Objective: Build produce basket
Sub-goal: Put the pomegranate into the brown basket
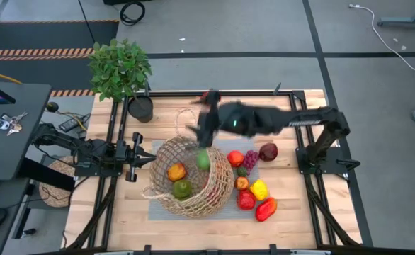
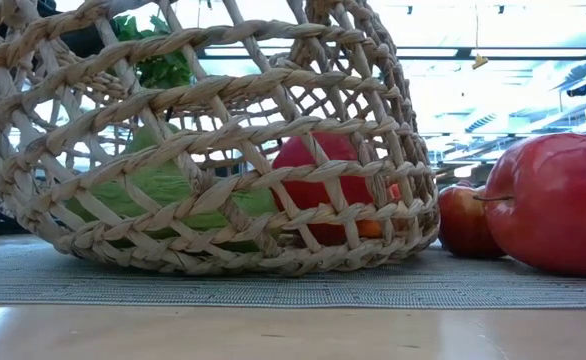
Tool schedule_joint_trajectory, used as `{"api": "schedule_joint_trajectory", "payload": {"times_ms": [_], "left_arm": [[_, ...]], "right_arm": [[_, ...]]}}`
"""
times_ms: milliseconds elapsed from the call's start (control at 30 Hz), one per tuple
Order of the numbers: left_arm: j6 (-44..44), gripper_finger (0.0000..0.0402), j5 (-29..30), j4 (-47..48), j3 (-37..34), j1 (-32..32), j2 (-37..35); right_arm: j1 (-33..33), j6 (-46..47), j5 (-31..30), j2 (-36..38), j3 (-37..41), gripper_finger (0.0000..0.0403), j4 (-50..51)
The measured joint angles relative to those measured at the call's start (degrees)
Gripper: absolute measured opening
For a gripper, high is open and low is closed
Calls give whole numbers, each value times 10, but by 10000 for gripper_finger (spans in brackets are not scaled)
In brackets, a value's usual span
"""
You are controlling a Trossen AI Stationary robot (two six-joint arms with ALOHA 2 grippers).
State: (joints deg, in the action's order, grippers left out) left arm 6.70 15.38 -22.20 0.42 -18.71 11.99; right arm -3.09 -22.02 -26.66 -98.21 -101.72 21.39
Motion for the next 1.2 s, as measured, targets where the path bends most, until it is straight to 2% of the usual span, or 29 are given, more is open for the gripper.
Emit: {"api": "schedule_joint_trajectory", "payload": {"times_ms": [133,367,600,700,933,1067,1200], "left_arm": [[0,32,0,0,0,0,0],[0,30,0,-1,0,0,0],[0,35,0,-1,0,0,0],[0,31,0,-1,0,0,0],[0,32,0,-1,0,0,0],[0,36,0,-1,0,0,0],[0,32,0,-1,0,0,0]], "right_arm": [[81,75,42,30,52,365,20],[189,121,123,47,202,362,-57],[266,120,220,45,334,362,-239],[287,127,240,45,376,362,-296],[305,123,239,43,423,378,-304],[305,118,241,9,424,397,-360],[306,122,242,-47,399,396,-406]]}}
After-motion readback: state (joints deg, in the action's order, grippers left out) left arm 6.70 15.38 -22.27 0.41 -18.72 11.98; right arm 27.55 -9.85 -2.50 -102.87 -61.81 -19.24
